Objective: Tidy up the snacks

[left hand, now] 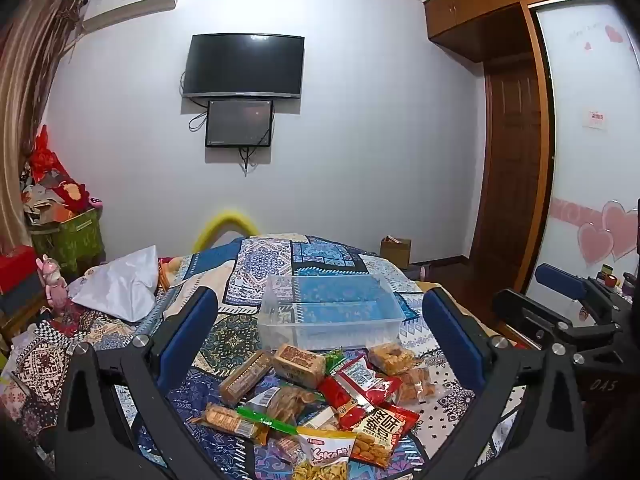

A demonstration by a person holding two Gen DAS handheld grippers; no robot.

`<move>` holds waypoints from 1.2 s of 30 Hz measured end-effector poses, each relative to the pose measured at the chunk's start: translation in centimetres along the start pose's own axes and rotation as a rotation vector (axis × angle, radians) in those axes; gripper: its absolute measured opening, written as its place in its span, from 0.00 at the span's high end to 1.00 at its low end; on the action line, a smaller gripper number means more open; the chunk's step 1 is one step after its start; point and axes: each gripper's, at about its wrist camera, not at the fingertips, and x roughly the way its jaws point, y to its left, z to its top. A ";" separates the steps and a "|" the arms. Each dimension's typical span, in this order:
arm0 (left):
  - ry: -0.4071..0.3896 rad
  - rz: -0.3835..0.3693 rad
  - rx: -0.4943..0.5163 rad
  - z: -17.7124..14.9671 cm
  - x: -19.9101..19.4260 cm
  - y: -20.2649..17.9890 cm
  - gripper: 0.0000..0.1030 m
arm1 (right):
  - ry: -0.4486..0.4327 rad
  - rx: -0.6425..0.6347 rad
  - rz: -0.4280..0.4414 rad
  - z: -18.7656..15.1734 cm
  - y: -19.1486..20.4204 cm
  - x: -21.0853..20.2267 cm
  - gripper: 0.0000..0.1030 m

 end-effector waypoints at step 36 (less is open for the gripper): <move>0.010 -0.011 -0.035 -0.5 0.2 0.8 0.00 | 0.004 0.009 0.008 0.1 0.2 -0.3 0.00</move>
